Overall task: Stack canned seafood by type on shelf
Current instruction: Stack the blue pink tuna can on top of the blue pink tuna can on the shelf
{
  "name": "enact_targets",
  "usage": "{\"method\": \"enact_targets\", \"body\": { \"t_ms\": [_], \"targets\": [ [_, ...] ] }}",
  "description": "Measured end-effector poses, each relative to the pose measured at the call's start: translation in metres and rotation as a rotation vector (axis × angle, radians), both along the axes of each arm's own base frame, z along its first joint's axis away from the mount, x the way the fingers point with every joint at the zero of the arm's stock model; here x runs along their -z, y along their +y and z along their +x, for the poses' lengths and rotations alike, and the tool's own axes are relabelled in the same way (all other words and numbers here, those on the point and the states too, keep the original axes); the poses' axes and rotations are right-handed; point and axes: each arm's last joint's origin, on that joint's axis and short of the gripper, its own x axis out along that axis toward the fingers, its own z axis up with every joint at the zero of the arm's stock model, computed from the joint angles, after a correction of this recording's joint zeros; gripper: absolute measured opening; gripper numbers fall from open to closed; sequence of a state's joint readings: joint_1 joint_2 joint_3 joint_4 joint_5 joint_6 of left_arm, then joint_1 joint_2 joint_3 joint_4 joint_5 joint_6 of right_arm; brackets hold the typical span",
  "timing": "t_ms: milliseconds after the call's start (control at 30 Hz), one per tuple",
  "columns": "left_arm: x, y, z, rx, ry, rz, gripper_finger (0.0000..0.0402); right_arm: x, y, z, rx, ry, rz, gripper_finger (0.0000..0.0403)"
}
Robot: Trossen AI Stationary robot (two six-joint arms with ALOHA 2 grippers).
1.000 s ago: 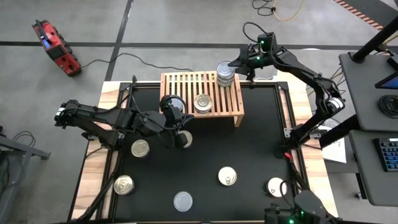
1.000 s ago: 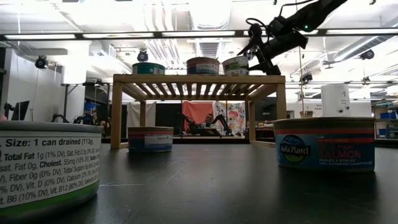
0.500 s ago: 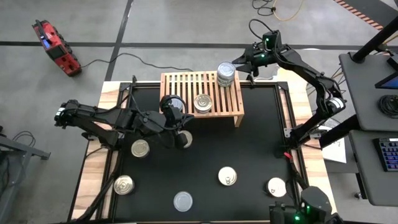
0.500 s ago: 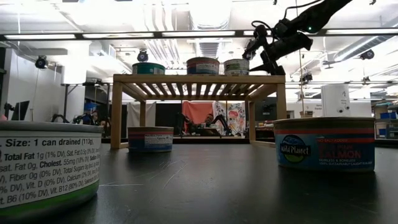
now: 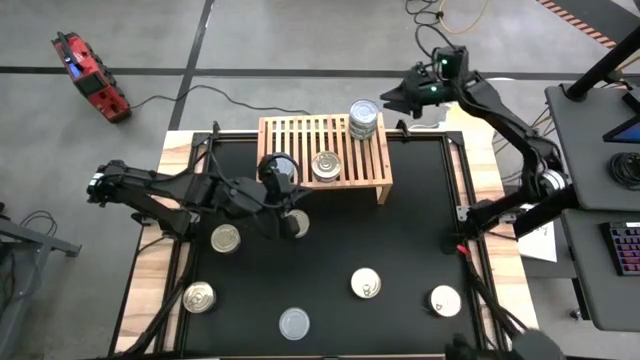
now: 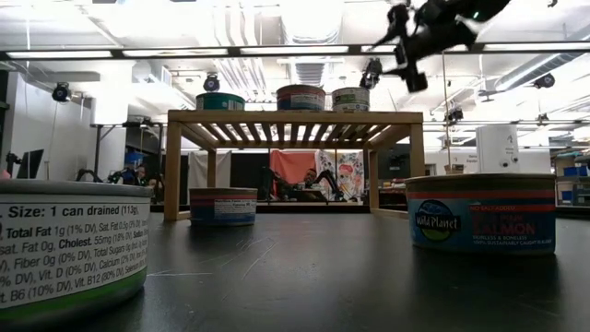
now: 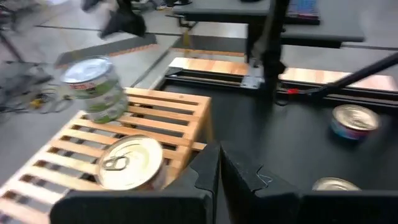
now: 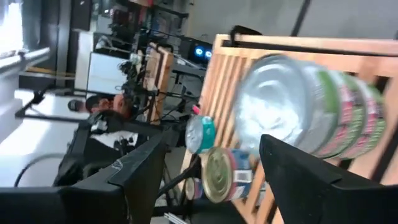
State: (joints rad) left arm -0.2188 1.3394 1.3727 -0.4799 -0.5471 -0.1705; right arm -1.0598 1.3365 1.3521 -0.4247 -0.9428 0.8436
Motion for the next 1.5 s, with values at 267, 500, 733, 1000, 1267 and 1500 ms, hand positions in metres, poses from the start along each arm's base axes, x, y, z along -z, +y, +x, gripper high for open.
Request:
{"method": "enact_targets", "body": {
  "t_ms": [267, 500, 733, 1000, 1267, 1500],
  "targets": [
    [0.007, -0.007, -0.005, 0.215, 0.098, -0.176, 0.0, -0.03, 0.071, -0.008, -0.048, 0.095, -0.201, 0.0227],
    [0.027, -0.006, -0.02, 0.169, 0.33, -0.336, 0.0, -0.032, 0.13, -0.002, -0.1, 0.274, -0.287, 0.0211],
    [0.042, -0.004, -0.038, 0.101, 0.564, -0.423, 0.0, -0.034, 0.161, 0.012, -0.235, 0.261, -0.317, 0.0198],
    [0.059, -0.009, -0.046, 0.074, 0.688, -0.389, 0.0, -0.013, 0.188, 0.027, -0.365, 0.318, -0.312, 0.0181],
    [0.093, -0.016, -0.031, 0.043, 0.528, -0.248, 0.0, 0.017, 0.209, 0.037, -0.398, 0.427, -0.309, 0.0153],
    [0.136, -0.013, -0.018, 0.003, 0.324, -0.097, 0.0, 0.036, 0.212, 0.046, -0.348, 0.418, -0.322, 0.0126]
  ]
}}
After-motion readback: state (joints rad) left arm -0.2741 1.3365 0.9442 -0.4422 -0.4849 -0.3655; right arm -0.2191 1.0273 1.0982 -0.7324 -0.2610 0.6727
